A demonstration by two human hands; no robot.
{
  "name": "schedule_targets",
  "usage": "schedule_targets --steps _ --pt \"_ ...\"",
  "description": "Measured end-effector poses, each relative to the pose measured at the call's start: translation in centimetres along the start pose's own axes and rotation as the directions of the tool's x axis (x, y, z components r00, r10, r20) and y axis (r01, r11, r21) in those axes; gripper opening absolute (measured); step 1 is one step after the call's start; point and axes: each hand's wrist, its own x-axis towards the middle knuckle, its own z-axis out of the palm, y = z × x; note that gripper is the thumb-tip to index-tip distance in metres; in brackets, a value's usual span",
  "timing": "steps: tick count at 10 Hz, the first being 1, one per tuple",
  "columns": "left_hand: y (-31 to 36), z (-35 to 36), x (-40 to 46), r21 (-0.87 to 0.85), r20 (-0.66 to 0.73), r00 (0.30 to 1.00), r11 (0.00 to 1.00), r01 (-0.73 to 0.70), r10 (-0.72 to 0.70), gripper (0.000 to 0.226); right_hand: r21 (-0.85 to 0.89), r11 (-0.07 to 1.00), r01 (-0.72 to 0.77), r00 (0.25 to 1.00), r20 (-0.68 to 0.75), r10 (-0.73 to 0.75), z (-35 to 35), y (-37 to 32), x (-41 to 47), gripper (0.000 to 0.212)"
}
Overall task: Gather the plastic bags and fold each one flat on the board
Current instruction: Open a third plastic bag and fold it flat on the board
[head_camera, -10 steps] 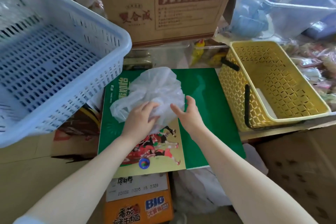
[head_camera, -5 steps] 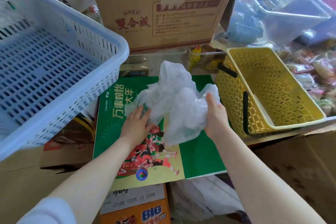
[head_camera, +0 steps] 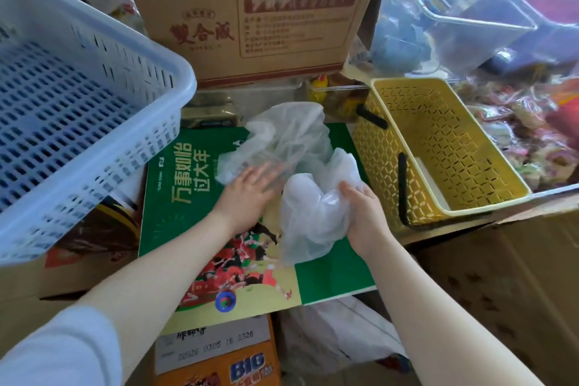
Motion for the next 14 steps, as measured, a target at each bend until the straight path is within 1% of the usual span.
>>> schedule_targets --steps 1,2,3,4,5,6,7,8,9,10,11,12,13,14 --pt "-2.8 1.2 0.5 -0.007 0.274 0.902 0.937 0.349 -0.334 0.054 0.03 0.999 0.024 0.996 0.083 -0.027 -0.5 0.0 -0.5 0.01" --pt "-3.5 -0.4 0.0 -0.105 0.31 0.855 0.879 0.465 -0.415 0.055 0.065 0.998 0.015 0.993 0.12 -0.022 -0.8 -0.3 -1.3 0.017" --pt "-0.6 -3.9 -2.3 -0.533 0.077 0.934 0.777 0.334 -0.348 0.05 0.077 0.997 -0.031 0.992 0.126 0.021 -0.5 0.0 -2.2 0.019" --pt "2.7 -7.3 -5.3 -0.852 0.047 0.985 0.508 0.125 -0.163 0.066 0.046 0.991 -0.126 0.979 0.167 0.116 0.4 0.9 -3.1 0.022" --pt "4.0 -7.0 -7.2 -0.873 0.186 0.982 0.46 0.164 0.003 0.076 0.01 0.975 -0.22 0.947 0.244 0.211 1.3 1.6 -4.2 0.027" --pt "4.6 -6.5 -8.5 -0.866 0.281 0.96 0.434 0.25 0.01 0.046 -0.053 0.964 -0.261 0.934 0.24 0.266 1.8 2.3 -5.0 0.038" --pt "5.1 -6.7 -10.7 -0.884 0.232 0.971 0.406 0.233 -0.052 0.01 -0.179 0.954 -0.241 0.95 0.16 0.27 1.5 3.0 -5.9 0.022" --pt "3.9 -7.6 -13.2 -0.928 0.173 0.965 0.295 0.227 -0.197 0.029 -0.2 0.959 -0.199 0.976 0.046 0.212 -0.4 4.0 -6.4 0.014" --pt "2.3 -9.4 -15.0 -0.967 0.165 0.868 0.098 0.237 -0.468 0.023 -0.349 0.894 -0.281 0.959 -0.138 0.248 -4.1 6.4 -6.6 0.02" --pt "2.0 -11.3 -15.8 -0.97 0.184 0.824 0.037 0.241 -0.536 0.03 -0.557 0.814 -0.168 0.969 -0.244 0.034 -4.4 6.5 -8.0 0.033" --pt "3.0 -13.5 -16.2 -0.963 0.25 0.841 -0.033 0.267 -0.48 0.029 -0.549 0.813 0.195 0.956 -0.077 -0.282 -1.3 4.7 -10.7 0.03" --pt "4.3 -15.3 -16.6 -0.957 0.29 0.878 -0.11 0.268 -0.382 0.029 -0.489 0.758 0.431 0.887 0.381 -0.259 2.6 3.4 -14.1 0.029" --pt "5.0 -17.1 -17.1 -0.95 0.298 0.9 -0.188 0.248 -0.318 0.027 -0.621 0.509 0.596 0.776 0.608 -0.166 4.7 4.1 -15.6 0.031" --pt "4.2 -18.2 -17.6 -0.953 0.283 0.89 -0.21 0.218 -0.358 0.041 -0.718 0.399 0.571 0.81 0.571 -0.132 4.6 4.6 -16.2 0.011"
